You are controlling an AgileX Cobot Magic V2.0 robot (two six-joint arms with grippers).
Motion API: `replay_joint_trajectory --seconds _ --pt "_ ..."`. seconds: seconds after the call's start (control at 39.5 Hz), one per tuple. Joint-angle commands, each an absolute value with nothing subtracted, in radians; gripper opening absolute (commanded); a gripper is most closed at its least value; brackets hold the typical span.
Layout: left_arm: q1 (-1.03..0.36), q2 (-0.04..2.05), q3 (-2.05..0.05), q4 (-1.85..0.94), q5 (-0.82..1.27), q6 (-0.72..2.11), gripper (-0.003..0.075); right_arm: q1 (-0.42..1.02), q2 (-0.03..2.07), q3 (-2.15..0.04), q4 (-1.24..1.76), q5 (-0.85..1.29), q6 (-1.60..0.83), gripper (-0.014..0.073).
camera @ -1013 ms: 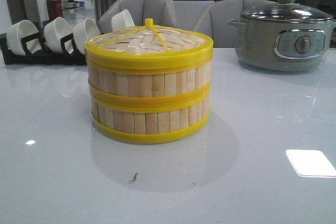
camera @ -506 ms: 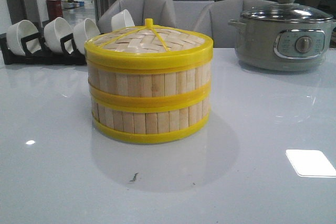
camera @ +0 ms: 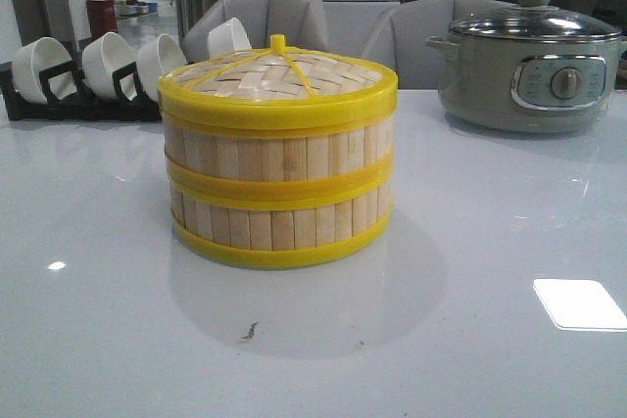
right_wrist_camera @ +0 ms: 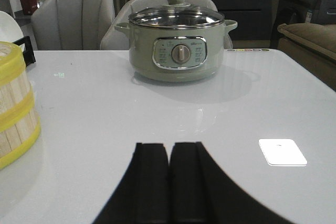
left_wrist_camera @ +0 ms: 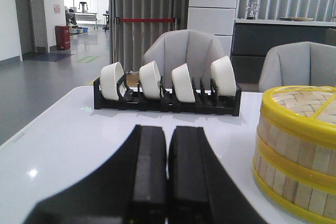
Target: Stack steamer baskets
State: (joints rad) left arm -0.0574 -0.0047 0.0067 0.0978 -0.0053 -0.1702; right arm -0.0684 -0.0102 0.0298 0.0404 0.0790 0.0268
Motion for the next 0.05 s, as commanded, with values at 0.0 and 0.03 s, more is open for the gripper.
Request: replay_joint_trajectory --seconds 0.0,0.03 --pt "-0.063 -0.018 0.008 0.098 -0.09 -0.178 0.0085 -0.068 -0.031 0.016 0.041 -0.013 0.023 0.0067" --pt "-0.063 -0.018 0.008 0.098 -0.09 -0.178 0.0085 -0.068 -0.031 0.016 0.041 -0.013 0.023 0.0067"
